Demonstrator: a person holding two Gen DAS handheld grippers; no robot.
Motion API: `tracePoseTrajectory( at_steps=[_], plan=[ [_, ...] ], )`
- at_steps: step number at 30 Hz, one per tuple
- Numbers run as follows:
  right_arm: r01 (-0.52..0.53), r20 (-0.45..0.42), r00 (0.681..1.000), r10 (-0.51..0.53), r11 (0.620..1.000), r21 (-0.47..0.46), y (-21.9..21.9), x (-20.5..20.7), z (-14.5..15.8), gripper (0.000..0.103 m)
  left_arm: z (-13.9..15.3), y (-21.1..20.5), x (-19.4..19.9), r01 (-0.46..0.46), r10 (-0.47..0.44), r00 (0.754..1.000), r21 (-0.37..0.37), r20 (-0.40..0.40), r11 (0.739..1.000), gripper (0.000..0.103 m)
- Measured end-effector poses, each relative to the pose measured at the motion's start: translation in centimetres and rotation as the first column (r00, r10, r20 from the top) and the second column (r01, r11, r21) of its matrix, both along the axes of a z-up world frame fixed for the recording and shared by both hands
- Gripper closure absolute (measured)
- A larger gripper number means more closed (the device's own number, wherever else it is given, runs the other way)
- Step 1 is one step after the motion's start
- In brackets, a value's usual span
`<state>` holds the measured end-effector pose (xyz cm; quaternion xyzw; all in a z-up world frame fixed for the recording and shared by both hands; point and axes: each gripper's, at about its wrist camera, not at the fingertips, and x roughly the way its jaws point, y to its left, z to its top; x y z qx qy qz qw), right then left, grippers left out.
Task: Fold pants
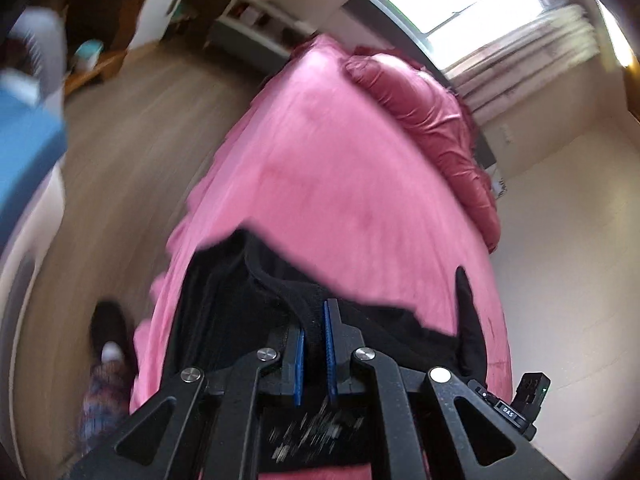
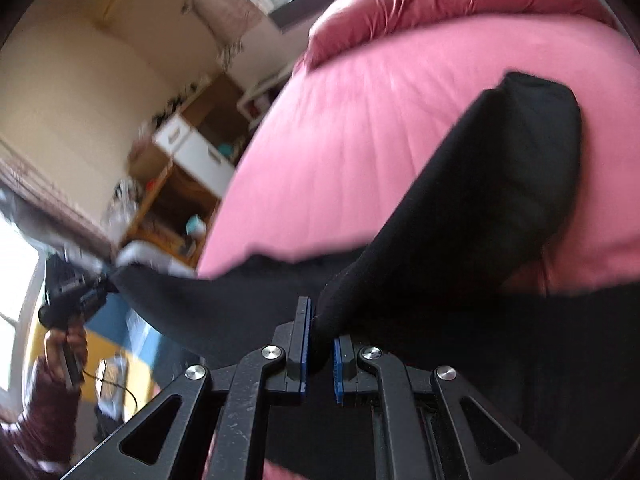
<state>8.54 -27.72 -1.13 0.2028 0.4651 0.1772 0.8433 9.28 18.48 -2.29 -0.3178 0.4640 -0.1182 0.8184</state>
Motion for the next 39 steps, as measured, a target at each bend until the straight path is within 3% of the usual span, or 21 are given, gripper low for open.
tracePoseTrajectory(
  at_steps=[5,9,12,16,19,21,24,25,26,27,28,30,33,39],
  plan=[
    [-0.003,-0.062,0.998,0.002,1.000,-0.013,0.7,-2.6,-3.2,0.094,-4.5,1.0,-5.5,-0.014,0.014,0.993,0.003,-0.117,1.000,0.095],
    [-0.015,-0.096,0.995,0.010,0.998,-0.057,1.2,-3.4,-4.8,0.094,-7.7,1.2,-7.1,-0.023,0.028,0.979,0.028,-0.200,0.999,0.095],
    [-0.025,-0.099,0.995,0.016,0.996,-0.086,1.7,-3.9,-5.2,0.094,-8.6,1.6,-7.7,-0.040,0.042,0.974,0.016,-0.221,0.999,0.095],
    [-0.037,-0.091,0.995,0.028,0.994,-0.104,2.4,-4.4,-5.1,0.094,-7.8,1.2,-7.5,-0.021,0.032,0.977,0.052,-0.210,0.998,0.095],
    [-0.045,-0.108,0.994,0.032,0.992,-0.119,2.7,-4.6,-5.9,0.094,-8.4,1.1,-7.4,-0.011,0.042,0.965,0.120,-0.260,0.993,0.087],
    [-0.044,-0.129,0.991,0.026,0.990,-0.134,2.6,-4.8,-7.1,0.094,-8.3,1.1,-7.1,-0.030,0.073,0.961,0.161,-0.268,0.987,0.076],
    [-0.015,-0.146,0.989,0.000,0.995,-0.102,2.1,-4.8,-8.1,0.090,-6.8,1.1,-7.1,-0.062,0.133,0.961,0.283,-0.242,0.957,0.073],
    [-0.007,-0.148,0.989,-0.006,0.996,-0.090,1.8,-4.8,-8.1,0.084,-6.0,1.2,-7.3,-0.084,0.161,0.962,0.323,-0.220,0.943,0.073],
    [0.000,-0.155,0.988,-0.014,0.996,-0.090,1.5,-4.8,-8.0,0.070,-4.8,1.1,-7.4,-0.113,0.189,0.966,0.369,-0.178,0.923,0.073],
    [0.003,-0.157,0.987,-0.016,0.996,-0.087,1.2,-4.9,-7.9,0.063,-3.6,0.8,-7.5,-0.130,0.194,0.973,0.392,-0.128,0.911,0.073],
    [0.008,-0.154,0.988,-0.021,0.996,-0.085,0.8,-5.0,-7.6,0.057,-2.3,0.2,-7.6,-0.135,0.179,0.981,0.395,-0.075,0.909,0.073],
    [0.018,-0.127,0.991,-0.032,0.994,-0.108,0.0,-5.4,-6.5,0.057,-0.8,-1.5,-7.5,-0.110,0.122,0.993,0.371,-0.007,0.922,0.072],
    [0.071,-0.069,0.994,-0.085,0.981,-0.183,-1.7,-5.2,-3.8,0.052,-0.2,-6.2,-7.0,0.036,-0.054,0.998,0.346,0.044,0.938,0.072],
    [0.200,0.029,0.980,-0.199,0.949,-0.244,-4.1,-0.8,0.2,0.052,-3.1,-17.0,-6.2,0.333,-0.353,0.935,0.319,0.006,0.887,0.072]
  ],
)
